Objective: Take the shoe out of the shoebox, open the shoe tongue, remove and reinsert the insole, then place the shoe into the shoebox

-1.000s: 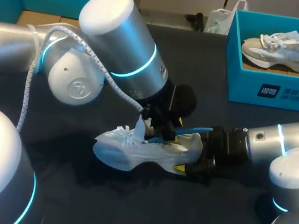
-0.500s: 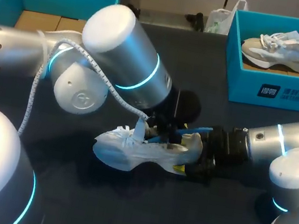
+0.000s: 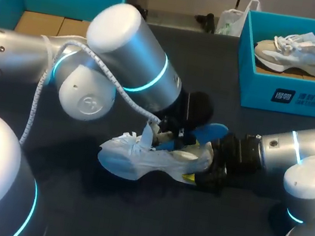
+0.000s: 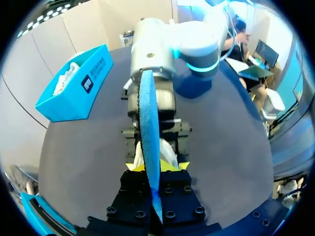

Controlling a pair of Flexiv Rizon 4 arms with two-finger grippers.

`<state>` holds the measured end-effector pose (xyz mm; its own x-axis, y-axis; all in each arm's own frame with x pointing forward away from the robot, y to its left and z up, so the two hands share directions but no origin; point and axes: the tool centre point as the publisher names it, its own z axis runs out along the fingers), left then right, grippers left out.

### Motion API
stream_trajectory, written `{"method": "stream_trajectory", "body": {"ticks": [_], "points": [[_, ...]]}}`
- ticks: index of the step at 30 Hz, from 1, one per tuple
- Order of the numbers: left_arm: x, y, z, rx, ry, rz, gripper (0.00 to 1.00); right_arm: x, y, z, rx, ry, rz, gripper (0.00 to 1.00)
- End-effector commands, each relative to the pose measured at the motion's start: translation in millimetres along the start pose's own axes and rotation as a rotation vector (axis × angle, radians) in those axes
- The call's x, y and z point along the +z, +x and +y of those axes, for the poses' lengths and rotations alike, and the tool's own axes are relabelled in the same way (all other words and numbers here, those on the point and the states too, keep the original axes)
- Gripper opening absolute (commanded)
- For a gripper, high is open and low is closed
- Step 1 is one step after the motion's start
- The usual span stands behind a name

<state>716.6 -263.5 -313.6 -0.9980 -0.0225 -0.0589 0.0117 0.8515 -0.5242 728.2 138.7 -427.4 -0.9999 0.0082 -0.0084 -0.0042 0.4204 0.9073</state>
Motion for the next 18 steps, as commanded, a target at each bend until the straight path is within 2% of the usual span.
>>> {"method": "stream_trajectory", "body": {"ticks": [1,6,12,18], "points": [[-20.9,-0.4,0.7,-0.004,0.029,0.028,0.0,6.1,-2.3,-3.6,0.001,0.008,0.001,0.0],[-38.8,1.1,-21.5,-0.033,0.04,0.064,0.0,6.1,-2.3,-3.6,0.001,0.008,0.001,0.0],[-64.6,6.3,-39.7,-0.054,0.045,0.177,0.0,6.1,-2.3,-3.6,0.001,0.008,0.001,0.0],[-94.8,9.2,-58.2,-0.073,0.087,0.266,0.0,6.1,-2.3,-3.6,0.001,0.008,0.001,0.0]]}}
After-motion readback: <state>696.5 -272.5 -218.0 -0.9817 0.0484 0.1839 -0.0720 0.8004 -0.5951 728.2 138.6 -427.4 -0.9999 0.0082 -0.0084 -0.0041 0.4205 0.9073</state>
